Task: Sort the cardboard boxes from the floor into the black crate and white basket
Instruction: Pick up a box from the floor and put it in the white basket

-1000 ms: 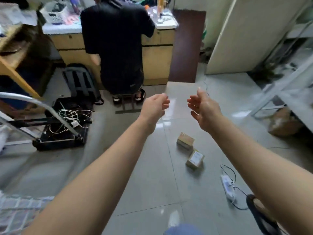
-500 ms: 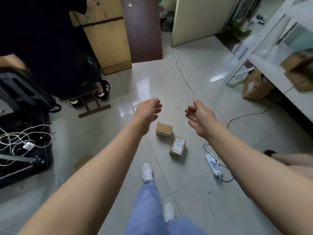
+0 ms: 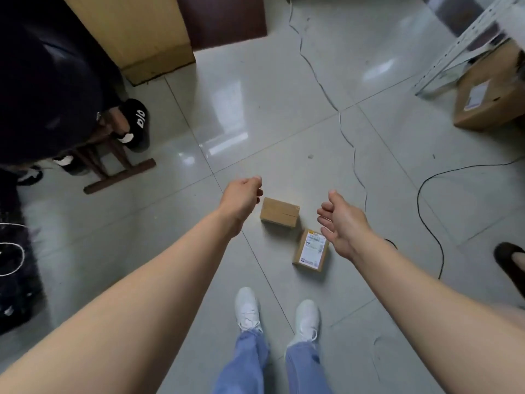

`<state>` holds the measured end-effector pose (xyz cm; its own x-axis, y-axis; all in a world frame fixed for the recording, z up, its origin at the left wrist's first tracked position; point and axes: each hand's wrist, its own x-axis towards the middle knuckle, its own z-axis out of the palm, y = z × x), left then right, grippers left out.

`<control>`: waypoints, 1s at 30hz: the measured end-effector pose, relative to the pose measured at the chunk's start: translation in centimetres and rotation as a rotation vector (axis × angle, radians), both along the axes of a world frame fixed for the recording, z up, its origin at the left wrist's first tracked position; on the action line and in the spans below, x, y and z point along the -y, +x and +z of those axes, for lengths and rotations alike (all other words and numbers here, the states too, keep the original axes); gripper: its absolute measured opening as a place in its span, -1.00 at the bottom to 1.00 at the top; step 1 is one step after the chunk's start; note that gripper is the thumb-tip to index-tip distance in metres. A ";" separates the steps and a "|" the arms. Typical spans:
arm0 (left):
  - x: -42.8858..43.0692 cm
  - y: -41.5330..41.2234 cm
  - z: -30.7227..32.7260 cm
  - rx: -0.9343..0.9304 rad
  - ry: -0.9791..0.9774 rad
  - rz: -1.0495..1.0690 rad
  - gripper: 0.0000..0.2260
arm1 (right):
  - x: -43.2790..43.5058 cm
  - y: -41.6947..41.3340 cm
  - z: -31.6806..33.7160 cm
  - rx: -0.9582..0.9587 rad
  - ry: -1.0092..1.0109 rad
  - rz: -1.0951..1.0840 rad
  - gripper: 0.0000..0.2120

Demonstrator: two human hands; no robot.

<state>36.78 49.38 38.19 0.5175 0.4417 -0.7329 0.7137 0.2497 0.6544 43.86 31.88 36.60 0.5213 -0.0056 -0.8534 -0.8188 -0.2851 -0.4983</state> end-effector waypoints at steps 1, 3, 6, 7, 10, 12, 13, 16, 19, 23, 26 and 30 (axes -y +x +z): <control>-0.2 0.7 -2.7 -0.029 0.017 -0.019 -0.78 | -0.1 0.8 -2.6 -0.011 -0.018 -0.003 -0.66; -0.3 1.7 -8.2 -0.077 0.039 -0.061 -0.84 | -0.3 2.1 -7.8 -0.030 -0.056 -0.004 -0.62; 0.0 2.6 -16.6 -0.124 0.063 -0.104 -0.90 | -0.4 3.6 -15.8 -0.045 -0.110 0.036 -0.58; 0.2 2.9 -19.4 -0.143 0.066 -0.112 -0.89 | -0.3 4.0 -18.5 -0.054 -0.134 0.057 -0.57; 0.9 3.4 -27.0 -0.201 0.082 -0.128 -0.85 | -0.2 4.3 -26.1 -0.071 -0.197 0.120 -0.59; 1.3 3.8 -31.5 -0.230 0.102 -0.131 -0.80 | -0.1 4.5 -30.3 -0.076 -0.238 0.158 -0.52; 1.5 3.9 -33.3 -0.241 0.104 -0.124 -0.76 | -0.1 4.6 -32.0 -0.077 -0.247 0.176 -0.47; 1.5 5.0 -39.2 -0.245 0.106 -0.113 -0.59 | -0.4 5.3 -36.9 -0.094 -0.243 0.179 -0.42; 1.4 5.7 -42.0 -0.251 0.042 -0.063 -0.49 | -1.0 5.6 -39.8 -0.118 -0.155 0.108 -0.40; 1.8 6.4 -41.0 -0.262 -0.115 0.059 -0.54 | -1.7 5.2 -40.1 -0.161 -0.061 0.037 -0.38; 2.0 6.6 -37.9 -0.235 -0.133 0.102 -0.53 | -1.7 4.9 -36.6 -0.167 -0.083 0.046 -0.40; 1.3 7.0 -30.7 -0.185 -0.122 0.146 -0.46 | -2.2 5.7 -29.1 -0.134 -0.073 0.073 -0.45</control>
<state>43.77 48.13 7.45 0.3076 0.4041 -0.8614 0.7689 0.4277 0.4752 49.60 34.13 7.46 0.4040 -0.0361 -0.9140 -0.8523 -0.3778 -0.3618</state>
